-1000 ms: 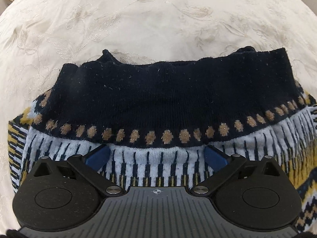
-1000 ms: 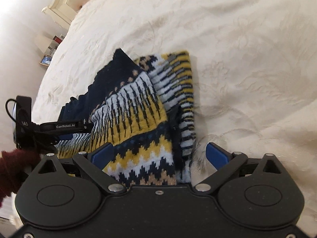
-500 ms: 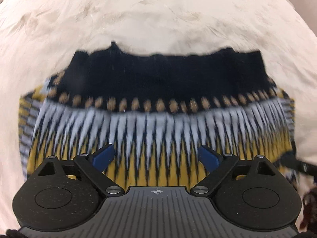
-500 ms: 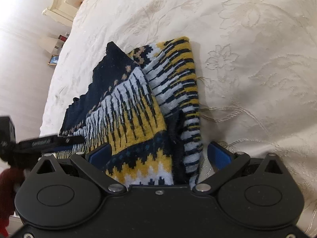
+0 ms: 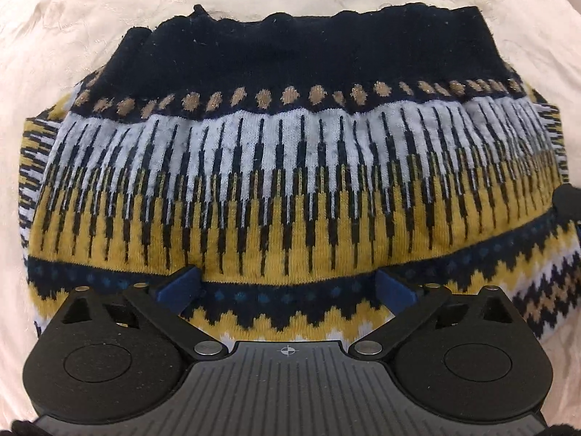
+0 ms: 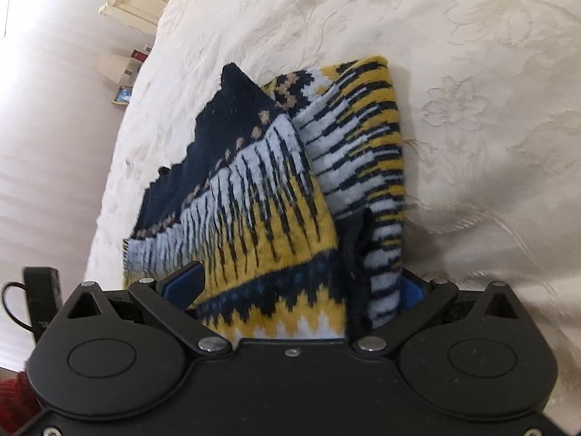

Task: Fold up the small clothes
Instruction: 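Grasp the sweater side with the right gripper and lift it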

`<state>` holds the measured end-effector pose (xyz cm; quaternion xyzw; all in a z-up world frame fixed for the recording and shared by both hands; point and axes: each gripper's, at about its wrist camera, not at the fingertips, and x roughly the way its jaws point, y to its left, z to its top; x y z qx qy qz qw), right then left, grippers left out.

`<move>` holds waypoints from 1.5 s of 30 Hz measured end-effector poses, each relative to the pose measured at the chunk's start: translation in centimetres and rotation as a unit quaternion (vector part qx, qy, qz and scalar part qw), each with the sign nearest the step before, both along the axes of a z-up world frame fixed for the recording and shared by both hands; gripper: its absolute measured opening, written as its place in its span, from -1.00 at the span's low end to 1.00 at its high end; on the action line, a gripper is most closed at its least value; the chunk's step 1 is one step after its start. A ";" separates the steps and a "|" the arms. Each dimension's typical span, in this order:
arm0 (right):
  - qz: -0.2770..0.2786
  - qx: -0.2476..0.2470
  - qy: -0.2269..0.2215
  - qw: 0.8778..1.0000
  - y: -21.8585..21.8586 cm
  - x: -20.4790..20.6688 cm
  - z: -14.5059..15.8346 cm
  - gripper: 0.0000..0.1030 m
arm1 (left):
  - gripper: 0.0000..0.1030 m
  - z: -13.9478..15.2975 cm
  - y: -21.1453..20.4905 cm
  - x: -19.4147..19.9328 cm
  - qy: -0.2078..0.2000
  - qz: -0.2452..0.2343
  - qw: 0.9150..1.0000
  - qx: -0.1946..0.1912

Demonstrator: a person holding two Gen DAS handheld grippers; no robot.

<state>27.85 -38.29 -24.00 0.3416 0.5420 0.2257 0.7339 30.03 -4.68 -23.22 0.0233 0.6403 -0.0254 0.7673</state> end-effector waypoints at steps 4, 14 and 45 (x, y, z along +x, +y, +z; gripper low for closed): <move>-0.009 0.028 0.002 1.000 -0.2 0.7 -0.6 1.00 | 1.00 0.5 -0.1 0.1 -0.008 0.002 1.000 0.001; -0.018 0.051 0.004 0.999 0.2 1.4 -1.0 1.00 | 1.00 0.8 -0.2 -1.2 -0.016 0.005 1.000 0.002; 0.082 -0.129 -0.078 0.985 17.3 1.0 13.4 -0.39 | 0.68 9.5 17.6 -12.1 -0.048 0.127 0.990 -0.039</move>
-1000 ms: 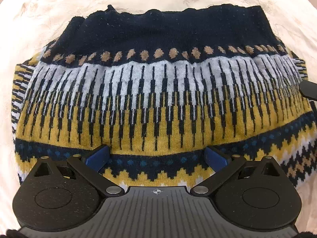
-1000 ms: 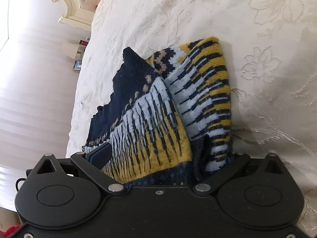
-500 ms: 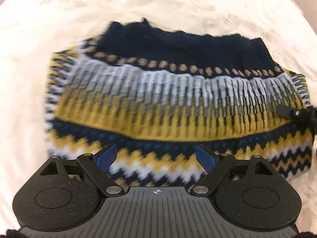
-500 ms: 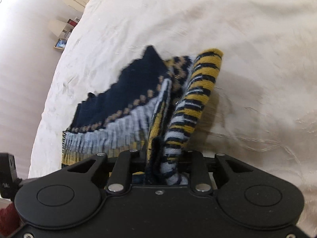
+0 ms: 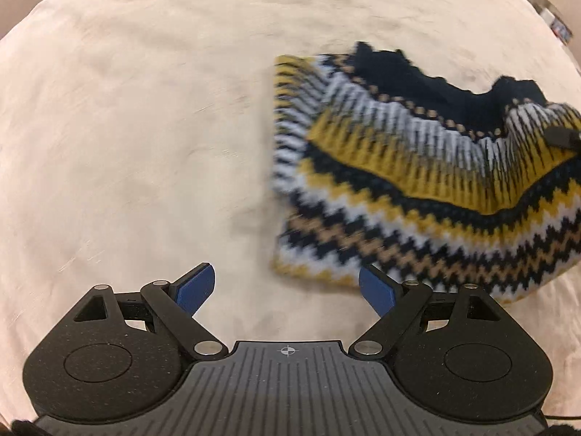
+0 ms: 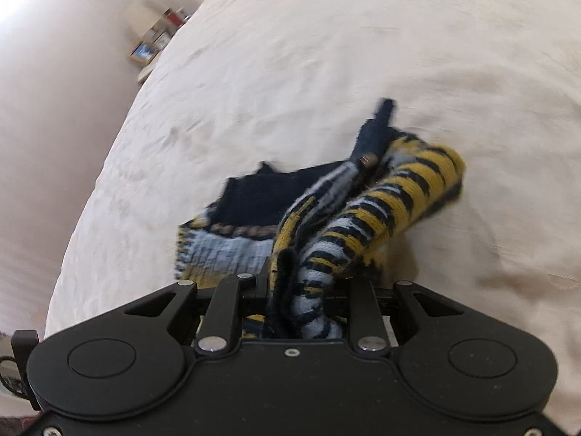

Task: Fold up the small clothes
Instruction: 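Grasp the sweater side with the right gripper and lift it, then fold the held side over the sweater with the right gripper and release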

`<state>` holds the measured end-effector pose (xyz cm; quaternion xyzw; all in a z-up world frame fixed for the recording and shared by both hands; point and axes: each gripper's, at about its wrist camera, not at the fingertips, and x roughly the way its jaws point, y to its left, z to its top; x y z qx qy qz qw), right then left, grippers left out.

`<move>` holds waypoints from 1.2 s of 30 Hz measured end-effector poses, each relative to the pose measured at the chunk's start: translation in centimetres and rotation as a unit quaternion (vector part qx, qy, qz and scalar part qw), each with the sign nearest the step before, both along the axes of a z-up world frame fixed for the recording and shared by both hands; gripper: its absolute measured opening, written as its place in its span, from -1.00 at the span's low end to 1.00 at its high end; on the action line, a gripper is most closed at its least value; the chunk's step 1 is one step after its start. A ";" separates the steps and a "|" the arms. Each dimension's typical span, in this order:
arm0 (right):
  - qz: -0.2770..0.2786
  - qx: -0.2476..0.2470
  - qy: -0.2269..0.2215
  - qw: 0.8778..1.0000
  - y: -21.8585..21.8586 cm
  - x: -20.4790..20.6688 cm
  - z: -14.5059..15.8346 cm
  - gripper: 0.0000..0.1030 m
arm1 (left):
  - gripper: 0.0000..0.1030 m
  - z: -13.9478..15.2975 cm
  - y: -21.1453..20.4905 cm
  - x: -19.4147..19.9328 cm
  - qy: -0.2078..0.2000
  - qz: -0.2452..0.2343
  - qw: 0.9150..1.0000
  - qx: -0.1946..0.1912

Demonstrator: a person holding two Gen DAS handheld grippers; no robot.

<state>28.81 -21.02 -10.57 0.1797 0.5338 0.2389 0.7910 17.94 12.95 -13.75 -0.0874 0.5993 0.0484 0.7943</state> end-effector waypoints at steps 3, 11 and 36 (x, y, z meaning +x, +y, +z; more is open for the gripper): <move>0.020 -0.002 0.000 1.000 3.2 -0.2 0.4 -0.39 | 0.68 0.1 1.7 -0.7 0.000 0.005 1.000 -0.003; 0.078 -0.039 0.005 0.996 12.4 -0.7 -1.0 -0.39 | 0.68 0.2 4.7 -1.6 0.001 0.003 1.000 -0.003; 0.065 0.016 -0.055 0.996 16.5 -2.6 -0.7 -0.08 | 0.68 0.6 7.1 0.8 0.010 -0.049 0.999 0.007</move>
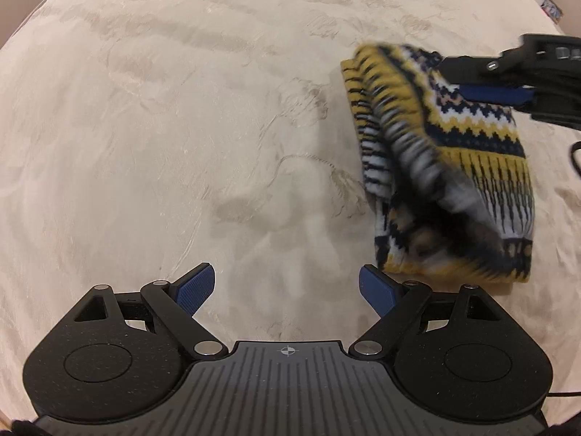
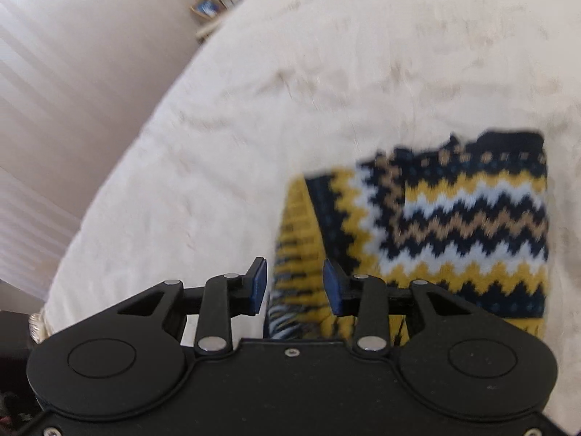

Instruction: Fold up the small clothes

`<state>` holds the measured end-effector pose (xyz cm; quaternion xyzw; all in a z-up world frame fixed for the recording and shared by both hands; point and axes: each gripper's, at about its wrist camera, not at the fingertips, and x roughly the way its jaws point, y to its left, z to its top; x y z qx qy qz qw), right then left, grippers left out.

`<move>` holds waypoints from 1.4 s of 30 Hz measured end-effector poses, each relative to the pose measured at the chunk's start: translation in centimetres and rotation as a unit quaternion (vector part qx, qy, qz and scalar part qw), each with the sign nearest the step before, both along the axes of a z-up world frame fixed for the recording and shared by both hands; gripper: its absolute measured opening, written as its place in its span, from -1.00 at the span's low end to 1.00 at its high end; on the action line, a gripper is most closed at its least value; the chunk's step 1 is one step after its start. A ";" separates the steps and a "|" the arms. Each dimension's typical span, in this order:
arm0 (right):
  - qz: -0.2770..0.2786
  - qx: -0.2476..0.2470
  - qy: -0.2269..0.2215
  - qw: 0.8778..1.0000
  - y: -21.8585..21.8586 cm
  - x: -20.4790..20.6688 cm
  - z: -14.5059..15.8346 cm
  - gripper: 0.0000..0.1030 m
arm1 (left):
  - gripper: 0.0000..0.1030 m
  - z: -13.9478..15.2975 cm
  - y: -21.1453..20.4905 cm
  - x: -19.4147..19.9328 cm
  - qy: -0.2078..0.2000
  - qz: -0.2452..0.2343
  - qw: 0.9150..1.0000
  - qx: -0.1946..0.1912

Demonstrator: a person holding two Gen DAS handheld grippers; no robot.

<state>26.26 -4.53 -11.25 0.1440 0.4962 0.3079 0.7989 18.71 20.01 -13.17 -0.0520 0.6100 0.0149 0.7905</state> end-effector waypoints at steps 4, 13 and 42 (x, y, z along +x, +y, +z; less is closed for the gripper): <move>-0.016 0.002 -0.016 1.000 -2.1 -0.5 1.0 -0.08 | 0.68 1.0 -0.4 0.9 -0.016 -0.008 1.000 0.000; -0.035 -0.059 -0.003 0.998 -6.7 -4.1 -1.2 0.11 | 0.68 3.4 -3.5 4.0 -0.068 -0.040 0.997 -0.008; -0.007 -0.020 -0.038 0.999 -9.8 2.0 -2.8 0.44 | 0.83 -5.3 -4.3 5.1 -0.008 -0.031 0.998 -0.058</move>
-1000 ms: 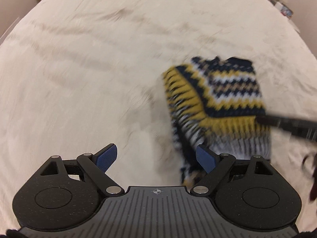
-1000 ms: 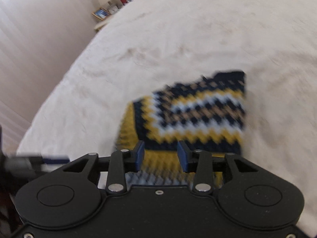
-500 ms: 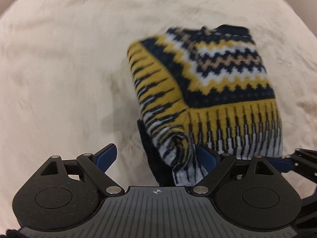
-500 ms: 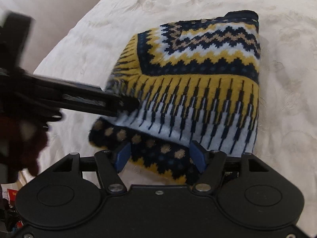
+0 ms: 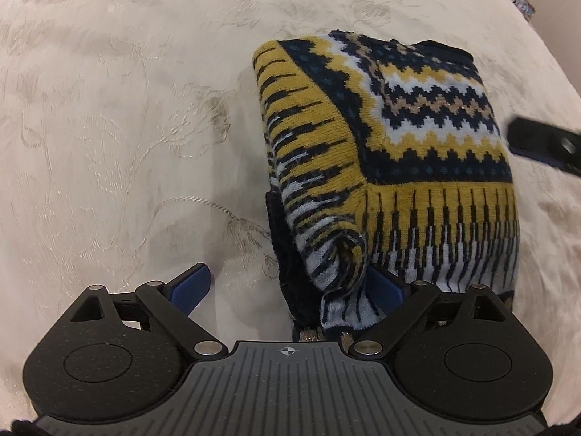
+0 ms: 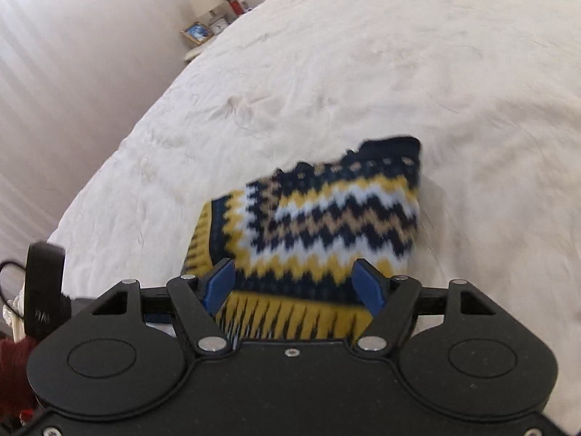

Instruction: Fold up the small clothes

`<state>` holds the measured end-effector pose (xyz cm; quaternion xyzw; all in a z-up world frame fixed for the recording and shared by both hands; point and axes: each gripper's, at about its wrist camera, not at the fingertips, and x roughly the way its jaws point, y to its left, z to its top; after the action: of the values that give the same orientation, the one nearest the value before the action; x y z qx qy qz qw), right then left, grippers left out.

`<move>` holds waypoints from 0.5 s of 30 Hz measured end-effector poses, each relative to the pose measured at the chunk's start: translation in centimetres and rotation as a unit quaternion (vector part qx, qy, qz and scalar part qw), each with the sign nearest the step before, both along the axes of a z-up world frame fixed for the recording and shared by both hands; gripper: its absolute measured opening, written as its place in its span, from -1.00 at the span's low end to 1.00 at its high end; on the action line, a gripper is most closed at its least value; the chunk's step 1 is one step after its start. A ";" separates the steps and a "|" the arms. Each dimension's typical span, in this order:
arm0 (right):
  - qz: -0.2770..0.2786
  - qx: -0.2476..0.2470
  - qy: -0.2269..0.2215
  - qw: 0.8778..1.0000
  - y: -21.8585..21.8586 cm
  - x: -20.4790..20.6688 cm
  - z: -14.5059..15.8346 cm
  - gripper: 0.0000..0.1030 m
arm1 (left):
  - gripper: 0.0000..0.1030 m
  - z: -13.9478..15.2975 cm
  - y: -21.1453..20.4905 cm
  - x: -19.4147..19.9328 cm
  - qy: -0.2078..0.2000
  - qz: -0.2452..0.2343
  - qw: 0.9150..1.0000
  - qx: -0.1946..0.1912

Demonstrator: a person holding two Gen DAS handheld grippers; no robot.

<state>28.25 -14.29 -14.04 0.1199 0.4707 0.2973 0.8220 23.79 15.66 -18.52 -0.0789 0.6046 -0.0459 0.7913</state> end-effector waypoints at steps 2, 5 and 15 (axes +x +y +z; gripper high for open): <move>0.009 -0.001 0.008 1.000 0.8 1.5 -1.0 0.44 | 0.84 0.0 0.1 -0.1 0.001 0.000 1.000 0.000; 0.009 -0.005 0.029 1.000 1.6 3.4 -2.8 0.44 | 0.85 -0.3 0.0 0.1 0.003 0.001 1.000 0.000; 0.018 -0.012 0.036 0.999 2.7 5.7 -4.9 0.47 | 0.91 -0.7 -0.3 -0.2 -0.004 -0.001 1.000 -0.011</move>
<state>33.94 -11.58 -18.98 0.1123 0.5057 0.3018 0.8004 23.64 15.34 -19.25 -0.0871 0.6011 -0.0534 0.7927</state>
